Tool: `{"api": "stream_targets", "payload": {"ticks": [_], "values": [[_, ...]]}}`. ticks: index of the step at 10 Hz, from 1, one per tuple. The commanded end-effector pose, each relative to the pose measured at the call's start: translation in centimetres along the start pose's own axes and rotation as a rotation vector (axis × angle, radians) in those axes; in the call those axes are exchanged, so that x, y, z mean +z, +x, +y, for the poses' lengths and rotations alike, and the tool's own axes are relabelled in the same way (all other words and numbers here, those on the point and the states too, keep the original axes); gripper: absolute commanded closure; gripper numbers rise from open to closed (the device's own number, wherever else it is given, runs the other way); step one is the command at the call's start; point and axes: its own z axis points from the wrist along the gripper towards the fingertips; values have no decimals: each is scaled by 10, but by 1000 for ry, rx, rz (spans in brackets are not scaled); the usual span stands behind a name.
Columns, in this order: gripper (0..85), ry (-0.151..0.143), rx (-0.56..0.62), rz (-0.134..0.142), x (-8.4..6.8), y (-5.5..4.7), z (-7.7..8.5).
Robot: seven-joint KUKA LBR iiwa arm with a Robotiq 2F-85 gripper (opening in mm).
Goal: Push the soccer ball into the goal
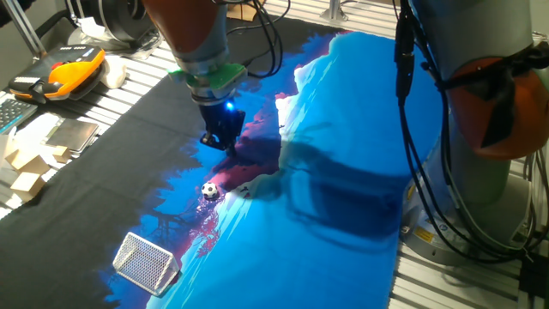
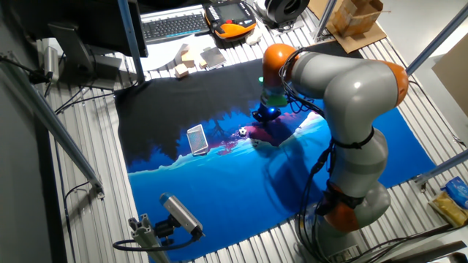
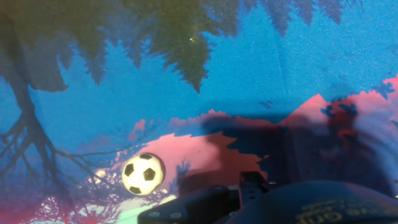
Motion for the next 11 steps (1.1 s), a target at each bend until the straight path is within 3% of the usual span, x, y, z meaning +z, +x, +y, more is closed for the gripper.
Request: {"api": "stream_targets", "payload": {"ticks": [1, 5, 7, 8, 11], "values": [[850, 2, 0, 2, 1, -1, -1], [850, 17, -4, -10, 0, -4, -12], [850, 12, -13, 9, 2, -4, -6], [850, -18, -14, 38, 4, -4, -1], [850, -32, -5, 41, 12, -3, 16]]}}
